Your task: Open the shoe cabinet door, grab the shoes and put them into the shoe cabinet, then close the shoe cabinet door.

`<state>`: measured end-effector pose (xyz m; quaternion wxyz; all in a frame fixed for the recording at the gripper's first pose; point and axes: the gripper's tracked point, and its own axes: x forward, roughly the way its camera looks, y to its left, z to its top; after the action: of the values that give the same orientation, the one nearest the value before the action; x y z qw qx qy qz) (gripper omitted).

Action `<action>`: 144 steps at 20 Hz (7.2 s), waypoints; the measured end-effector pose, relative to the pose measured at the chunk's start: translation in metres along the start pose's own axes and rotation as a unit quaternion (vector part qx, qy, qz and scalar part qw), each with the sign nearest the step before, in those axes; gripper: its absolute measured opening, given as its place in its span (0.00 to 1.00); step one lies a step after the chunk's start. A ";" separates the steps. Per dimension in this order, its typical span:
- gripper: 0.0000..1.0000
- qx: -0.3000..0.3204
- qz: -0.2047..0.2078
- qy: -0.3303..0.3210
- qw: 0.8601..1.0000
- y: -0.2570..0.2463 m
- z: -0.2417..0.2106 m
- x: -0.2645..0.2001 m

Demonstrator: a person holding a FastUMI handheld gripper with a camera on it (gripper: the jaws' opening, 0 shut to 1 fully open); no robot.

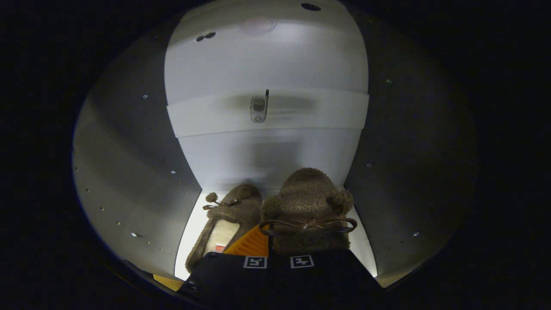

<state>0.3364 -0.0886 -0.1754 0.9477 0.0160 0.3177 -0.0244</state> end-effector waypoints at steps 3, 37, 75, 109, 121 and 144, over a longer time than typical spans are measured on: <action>0.05 -0.002 -0.011 0.029 1.000 -0.006 -0.015 0.028; 0.99 0.008 0.018 -0.185 0.982 0.021 -0.011 -0.241; 0.98 0.032 0.006 -0.244 0.969 -0.246 -0.156 -0.513; 1.00 0.008 0.114 -0.254 0.960 0.088 -0.095 -0.392; 0.99 0.004 0.077 -0.272 0.959 0.081 -0.096 -0.400; 1.00 -0.016 0.066 -0.284 0.956 0.088 -0.094 -0.421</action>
<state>-0.0505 0.0190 0.0045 0.9985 0.0144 0.0335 0.0396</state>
